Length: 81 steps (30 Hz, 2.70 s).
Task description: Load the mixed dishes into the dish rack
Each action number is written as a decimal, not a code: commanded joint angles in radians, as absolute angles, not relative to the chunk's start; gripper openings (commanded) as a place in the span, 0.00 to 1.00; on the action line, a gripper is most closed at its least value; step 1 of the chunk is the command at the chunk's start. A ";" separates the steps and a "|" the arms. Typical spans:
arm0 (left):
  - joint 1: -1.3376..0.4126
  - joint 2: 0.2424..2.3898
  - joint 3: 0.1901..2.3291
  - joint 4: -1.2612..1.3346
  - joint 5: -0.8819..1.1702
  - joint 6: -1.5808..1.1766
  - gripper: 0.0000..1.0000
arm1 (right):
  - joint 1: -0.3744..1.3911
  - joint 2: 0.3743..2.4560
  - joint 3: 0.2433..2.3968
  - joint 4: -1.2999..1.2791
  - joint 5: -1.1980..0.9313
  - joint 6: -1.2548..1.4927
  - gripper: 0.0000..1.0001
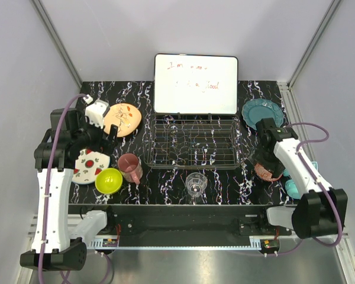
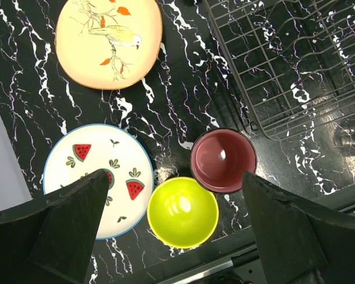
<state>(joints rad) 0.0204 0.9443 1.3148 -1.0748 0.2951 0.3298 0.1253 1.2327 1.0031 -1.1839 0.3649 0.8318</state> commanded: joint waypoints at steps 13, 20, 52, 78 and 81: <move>0.021 0.917 1.273 -0.989 0.318 0.353 0.99 | 0.126 1.399 0.983 -1.066 0.285 0.753 0.85; 0.020 0.911 1.250 -0.973 0.311 0.362 0.99 | 0.126 1.503 1.043 -1.037 0.360 0.747 0.85; 0.021 0.868 1.181 -0.920 0.287 0.382 0.99 | 0.106 1.704 1.054 -0.913 0.448 0.879 0.54; 0.021 0.911 1.200 -0.897 0.256 0.359 0.99 | 0.106 1.272 1.308 -0.826 -0.217 0.773 0.00; 0.021 0.919 1.201 -0.893 0.259 0.350 0.99 | 0.110 1.299 1.293 -0.617 -0.509 0.869 0.00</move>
